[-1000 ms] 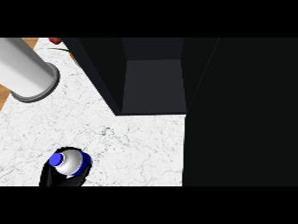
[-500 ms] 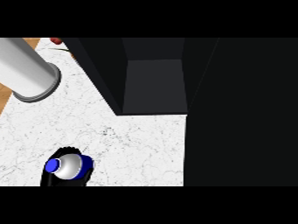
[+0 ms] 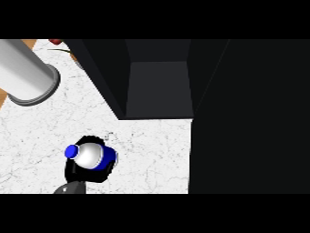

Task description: Pick up the bottled water, place it into the cabinet and close the cabinet

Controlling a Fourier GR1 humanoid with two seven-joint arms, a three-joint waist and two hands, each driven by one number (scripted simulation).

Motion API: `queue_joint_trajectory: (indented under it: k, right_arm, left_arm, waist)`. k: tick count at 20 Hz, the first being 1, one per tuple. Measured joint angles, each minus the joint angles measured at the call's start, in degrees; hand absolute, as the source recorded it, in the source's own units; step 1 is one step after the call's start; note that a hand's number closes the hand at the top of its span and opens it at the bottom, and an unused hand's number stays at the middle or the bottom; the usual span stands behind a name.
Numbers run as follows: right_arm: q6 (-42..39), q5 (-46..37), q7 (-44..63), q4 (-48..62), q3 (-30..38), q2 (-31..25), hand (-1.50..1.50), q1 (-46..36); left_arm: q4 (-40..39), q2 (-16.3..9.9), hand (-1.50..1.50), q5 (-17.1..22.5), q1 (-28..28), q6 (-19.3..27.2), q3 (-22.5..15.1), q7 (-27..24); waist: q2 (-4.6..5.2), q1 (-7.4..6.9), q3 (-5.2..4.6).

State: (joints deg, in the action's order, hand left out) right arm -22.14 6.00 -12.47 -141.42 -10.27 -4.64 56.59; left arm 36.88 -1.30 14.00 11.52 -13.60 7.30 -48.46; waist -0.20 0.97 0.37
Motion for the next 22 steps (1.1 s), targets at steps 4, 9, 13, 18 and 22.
queue_joint_trajectory:
  k: [4,9,13,18,22]
  right_arm:
    - [-0.17,-0.01,-0.71,0.01,-0.19,0.3,-1.5,0.89]
    - [0.02,-0.02,-0.43,0.35,-0.15,0.62,-1.5,0.29]
    - [0.36,0.23,0.2,0.38,0.0,1.03,-1.5,-0.74]
    - [0.05,0.39,-0.33,0.26,0.35,1.09,-1.5,0.19]
    - [-0.27,0.79,-0.68,0.63,1.92,1.0,-1.5,-0.53]
  left_arm:
    - [3.98,0.8,1.5,5.49,2.12,3.3,-5.97,4.9]
    - [11.86,1.15,1.5,11.12,2.99,10.3,-14.15,10.88]
    - [16.41,1.24,1.5,11.74,5.81,18.59,-19.63,14.11]
    - [21.36,1.28,1.5,10.52,9.91,27.16,-23.69,19.4]
    - [21.1,1.29,1.5,12.53,15.8,34.28,-27.51,22.46]
  waist:
    - [-0.08,-0.08,-0.22]
    - [-0.08,-0.29,-0.32]
    - [-0.01,-0.26,-0.34]
    - [-0.01,-0.14,-0.35]
    - [0.1,0.29,-0.37]
